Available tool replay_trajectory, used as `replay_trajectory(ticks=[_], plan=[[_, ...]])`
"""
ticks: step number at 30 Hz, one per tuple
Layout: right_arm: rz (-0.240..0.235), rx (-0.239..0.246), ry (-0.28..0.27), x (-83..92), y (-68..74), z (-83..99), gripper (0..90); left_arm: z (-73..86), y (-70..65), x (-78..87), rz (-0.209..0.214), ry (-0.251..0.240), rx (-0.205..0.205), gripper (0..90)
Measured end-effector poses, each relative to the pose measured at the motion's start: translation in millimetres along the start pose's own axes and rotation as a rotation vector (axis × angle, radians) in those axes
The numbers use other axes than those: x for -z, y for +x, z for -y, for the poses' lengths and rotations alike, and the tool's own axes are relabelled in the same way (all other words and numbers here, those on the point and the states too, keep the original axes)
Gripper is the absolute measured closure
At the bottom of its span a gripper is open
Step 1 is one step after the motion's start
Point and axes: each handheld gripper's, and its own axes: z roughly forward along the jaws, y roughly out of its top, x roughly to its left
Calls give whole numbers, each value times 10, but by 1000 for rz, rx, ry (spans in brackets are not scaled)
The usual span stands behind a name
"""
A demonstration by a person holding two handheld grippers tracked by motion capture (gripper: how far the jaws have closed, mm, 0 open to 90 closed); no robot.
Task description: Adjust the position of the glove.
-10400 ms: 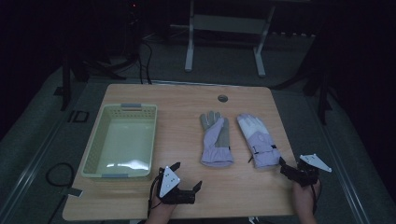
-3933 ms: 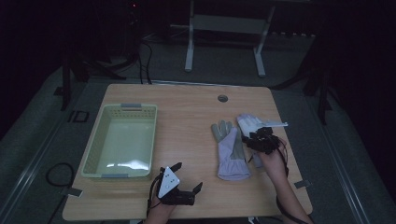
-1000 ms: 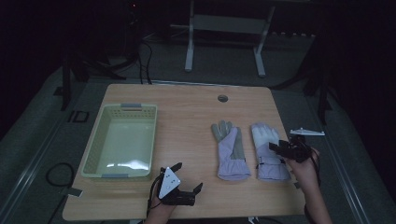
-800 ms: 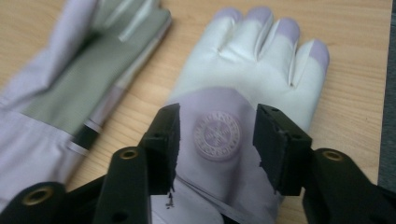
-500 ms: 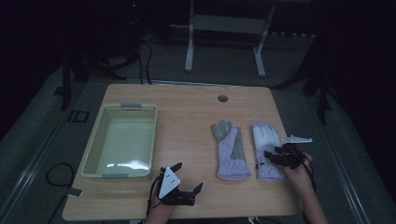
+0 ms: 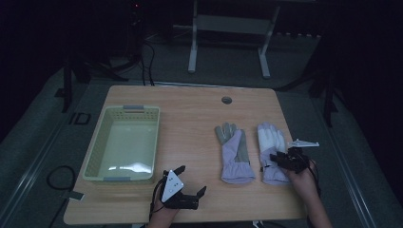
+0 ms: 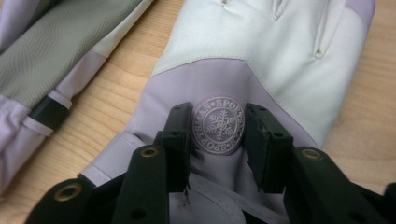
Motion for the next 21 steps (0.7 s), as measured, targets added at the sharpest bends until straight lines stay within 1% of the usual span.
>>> replay_trajectory(ticks=[1,2,3,5,7,10,11,13,15,16,17,18,21], plan=[[-3,-12,8,4,1,-11,663,0,0,0,0,-1,1,0],[-4,-14,11,11,1,-23,687,0,2,0,-1,-1,2,1],[-5,-21,16,26,4,-38,721,0,2,0,-1,-2,5,0],[-8,-39,21,74,-3,-81,758,0,4,0,-2,-1,6,1],[11,-24,27,123,21,-130,778,0,5,-2,-2,0,6,1],[23,-17,27,173,39,-182,782,0,4,-1,-3,0,6,1],[25,-22,20,205,46,-209,783,0,5,0,-3,-2,7,1],[39,-13,-2,306,63,-289,787,0,7,2,-2,-2,7,1],[37,-11,-16,384,79,-354,788,0,5,0,-3,-3,8,1],[37,-11,-16,384,79,-354,788,0,5,0,-3,-3,8,1],[40,-11,-25,424,89,-388,790,0,6,-1,-2,-2,7,1],[52,5,-32,503,115,-471,790,0,6,-1,-2,-3,7,1],[51,3,-46,599,143,-582,793,1,4,0,-2,-4,7,1]])
